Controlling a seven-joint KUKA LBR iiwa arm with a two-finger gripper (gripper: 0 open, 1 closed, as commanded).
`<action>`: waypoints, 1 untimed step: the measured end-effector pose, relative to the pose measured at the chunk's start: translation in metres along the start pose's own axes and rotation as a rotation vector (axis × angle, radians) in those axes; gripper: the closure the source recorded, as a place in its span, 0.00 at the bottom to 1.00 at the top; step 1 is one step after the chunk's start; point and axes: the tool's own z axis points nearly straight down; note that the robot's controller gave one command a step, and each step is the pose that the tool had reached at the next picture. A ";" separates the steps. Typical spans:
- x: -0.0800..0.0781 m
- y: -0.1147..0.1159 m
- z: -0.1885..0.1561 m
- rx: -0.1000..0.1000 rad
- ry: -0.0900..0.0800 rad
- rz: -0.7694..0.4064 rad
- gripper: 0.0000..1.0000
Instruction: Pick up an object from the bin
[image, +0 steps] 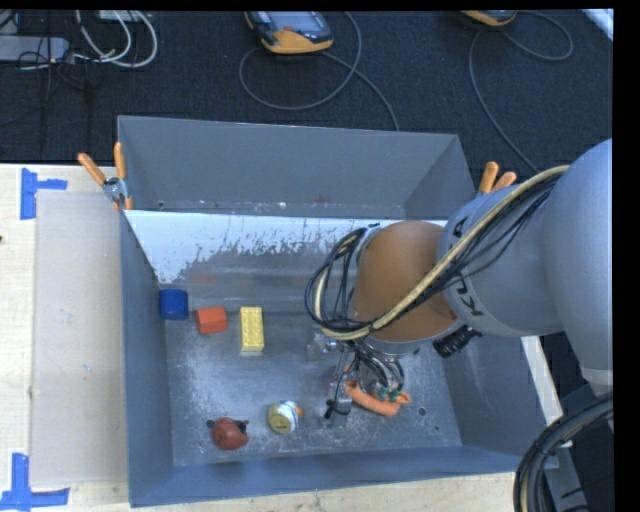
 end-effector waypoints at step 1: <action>-0.008 -0.039 0.007 -0.002 -0.002 0.015 0.00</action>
Offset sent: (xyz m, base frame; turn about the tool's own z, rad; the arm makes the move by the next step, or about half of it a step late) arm 0.0507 -0.0390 0.0081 -0.0394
